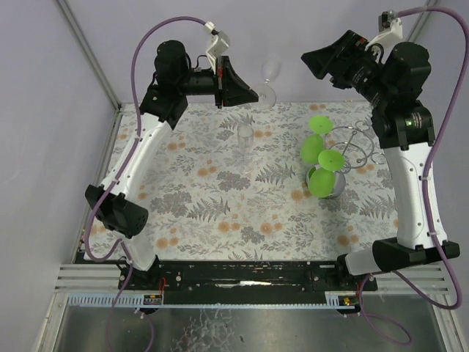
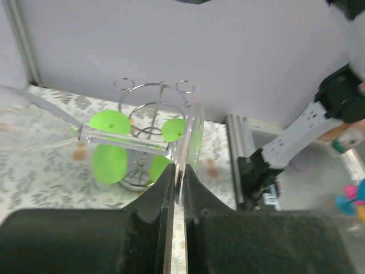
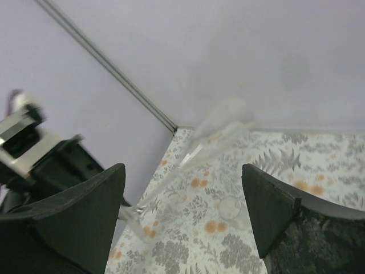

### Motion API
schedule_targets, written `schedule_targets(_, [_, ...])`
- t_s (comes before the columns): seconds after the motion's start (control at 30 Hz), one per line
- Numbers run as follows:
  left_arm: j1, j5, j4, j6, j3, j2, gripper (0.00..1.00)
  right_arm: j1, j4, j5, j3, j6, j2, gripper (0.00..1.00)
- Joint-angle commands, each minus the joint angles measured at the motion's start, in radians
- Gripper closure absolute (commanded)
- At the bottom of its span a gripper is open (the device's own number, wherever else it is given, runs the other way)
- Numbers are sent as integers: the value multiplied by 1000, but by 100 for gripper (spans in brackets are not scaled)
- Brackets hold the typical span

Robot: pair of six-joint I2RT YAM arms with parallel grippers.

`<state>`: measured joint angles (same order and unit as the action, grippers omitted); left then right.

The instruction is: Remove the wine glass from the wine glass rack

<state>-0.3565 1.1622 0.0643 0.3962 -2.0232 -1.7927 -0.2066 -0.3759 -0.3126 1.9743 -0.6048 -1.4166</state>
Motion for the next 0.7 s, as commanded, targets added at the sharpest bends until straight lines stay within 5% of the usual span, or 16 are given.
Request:
schedule_targets(0.0, [-48,-84,329,-640,-29,94,100,69,-137,-125,14,-97,-55,11])
schedule_targets(0.43, [-227,-367,471,-1329,246,248,100,105,-81,-339,-58,-160,-75,9])
schedule_targets(0.67, [-275,-453,479,-1564,378,292,100,117,-67,-419,-87,-176,-79,9])
